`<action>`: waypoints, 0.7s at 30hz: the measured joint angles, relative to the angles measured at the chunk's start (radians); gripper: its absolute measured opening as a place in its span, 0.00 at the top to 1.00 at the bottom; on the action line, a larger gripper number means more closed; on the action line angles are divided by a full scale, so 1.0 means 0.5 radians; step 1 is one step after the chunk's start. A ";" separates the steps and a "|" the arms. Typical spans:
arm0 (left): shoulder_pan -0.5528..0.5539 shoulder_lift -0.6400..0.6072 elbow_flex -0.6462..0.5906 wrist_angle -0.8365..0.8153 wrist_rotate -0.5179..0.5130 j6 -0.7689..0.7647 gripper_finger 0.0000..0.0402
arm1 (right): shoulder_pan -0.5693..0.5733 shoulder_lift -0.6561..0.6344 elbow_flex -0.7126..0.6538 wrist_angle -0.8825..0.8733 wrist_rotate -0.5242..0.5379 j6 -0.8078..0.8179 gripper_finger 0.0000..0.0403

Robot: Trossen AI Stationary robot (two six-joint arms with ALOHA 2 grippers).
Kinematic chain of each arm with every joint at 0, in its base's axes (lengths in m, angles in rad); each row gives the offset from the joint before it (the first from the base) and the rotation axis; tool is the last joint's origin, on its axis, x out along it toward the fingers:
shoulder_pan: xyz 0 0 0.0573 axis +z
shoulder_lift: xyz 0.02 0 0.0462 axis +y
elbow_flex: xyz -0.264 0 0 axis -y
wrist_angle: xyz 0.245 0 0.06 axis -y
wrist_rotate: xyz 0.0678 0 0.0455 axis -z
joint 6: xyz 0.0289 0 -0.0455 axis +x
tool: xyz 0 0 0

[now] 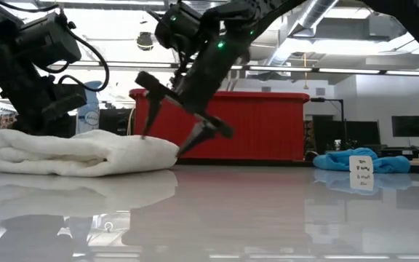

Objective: Fold laundry
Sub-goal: Fold the white shirt

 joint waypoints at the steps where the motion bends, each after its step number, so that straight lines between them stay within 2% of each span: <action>1: 0.000 0.000 0.000 0.005 0.000 0.004 1.00 | 0.000 0.005 0.001 0.025 -0.001 0.026 0.14; 8: -0.002 0.003 -0.002 0.062 0.028 0.038 1.00 | -0.014 0.150 -0.001 0.328 -0.138 0.162 0.14; 12: -0.002 0.003 -0.003 0.071 0.031 0.046 1.00 | -0.011 0.169 0.002 0.346 -0.150 0.251 0.19; 16: -0.002 0.003 -0.003 0.084 0.054 0.069 1.00 | -0.011 0.170 0.003 0.236 -0.124 0.267 0.35; 21: -0.002 0.003 -0.004 0.125 0.091 0.097 1.00 | -0.012 0.170 0.004 0.178 -0.175 0.255 0.69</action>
